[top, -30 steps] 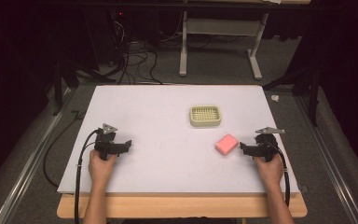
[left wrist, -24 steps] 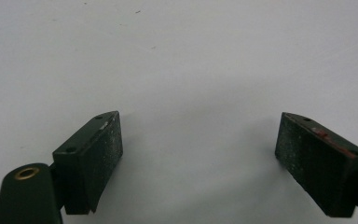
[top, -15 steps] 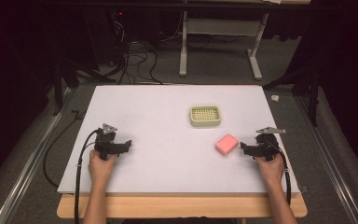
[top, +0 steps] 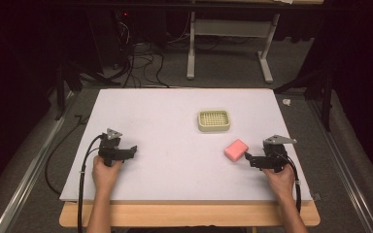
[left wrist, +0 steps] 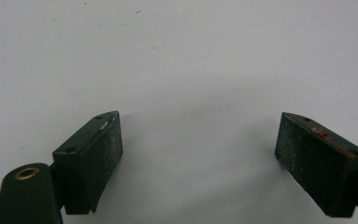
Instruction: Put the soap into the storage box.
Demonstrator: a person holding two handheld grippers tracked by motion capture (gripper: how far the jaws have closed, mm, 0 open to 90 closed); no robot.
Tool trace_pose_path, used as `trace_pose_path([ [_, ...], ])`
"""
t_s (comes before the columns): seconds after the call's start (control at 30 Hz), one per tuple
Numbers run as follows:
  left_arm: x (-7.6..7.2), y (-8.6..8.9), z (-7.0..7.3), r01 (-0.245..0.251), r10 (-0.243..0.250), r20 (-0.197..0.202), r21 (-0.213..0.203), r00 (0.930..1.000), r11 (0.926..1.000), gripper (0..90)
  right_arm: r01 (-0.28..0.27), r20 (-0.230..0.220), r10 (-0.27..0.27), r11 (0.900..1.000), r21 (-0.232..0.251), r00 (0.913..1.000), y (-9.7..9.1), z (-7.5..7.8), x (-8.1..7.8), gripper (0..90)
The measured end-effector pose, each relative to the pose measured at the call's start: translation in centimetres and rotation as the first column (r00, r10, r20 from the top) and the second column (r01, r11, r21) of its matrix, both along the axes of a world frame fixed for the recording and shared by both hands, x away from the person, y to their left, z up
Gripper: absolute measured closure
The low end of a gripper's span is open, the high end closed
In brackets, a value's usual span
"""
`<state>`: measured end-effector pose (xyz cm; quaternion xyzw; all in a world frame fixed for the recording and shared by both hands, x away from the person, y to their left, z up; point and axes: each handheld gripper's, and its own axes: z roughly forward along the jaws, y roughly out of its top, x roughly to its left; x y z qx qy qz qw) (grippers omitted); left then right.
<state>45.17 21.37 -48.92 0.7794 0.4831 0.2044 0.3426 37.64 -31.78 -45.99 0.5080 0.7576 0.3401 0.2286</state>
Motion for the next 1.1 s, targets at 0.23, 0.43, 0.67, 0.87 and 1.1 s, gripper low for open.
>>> trace_pose_path([
  [0.23, 0.0, 0.0, 0.0, 0.000, 0.000, 0.000, 0.000, 1.0000, 1.0000, 15.3, -0.024, 0.008, 0.024, 0.9997, 0.005, 0.9997, 0.8, 0.0, -0.4, 12.4],
  [0.43, 0.0, 0.0, 0.0, 0.000, 0.000, 0.000, 0.000, 1.0000, 1.0000, 15.3, -0.042, 0.012, 0.042, 0.9990, 0.013, 0.9990, 1.4, 0.1, -0.4, 12.3],
  [0.67, 0.0, 0.0, 0.0, 0.000, 0.000, 0.000, 0.000, 1.0000, 1.0000, 15.3, -0.071, 0.019, 0.071, 0.9972, 0.023, 0.9973, 2.3, 0.2, -0.1, 12.3],
  [0.87, 0.0, 0.0, 0.0, 0.000, 0.000, 0.000, 0.000, 1.0000, 1.0000, 15.3, -0.086, 0.016, 0.086, 0.9961, 0.021, 0.9962, 2.8, 0.2, 0.1, 12.3],
  [1.1, 0.0, 0.0, 0.0, 0.000, 0.000, 0.000, 0.000, 1.0000, 1.0000, 15.3, -0.122, 0.015, 0.122, 0.9924, -0.016, 0.9924, 3.9, 0.6, 0.7, 12.2],
])
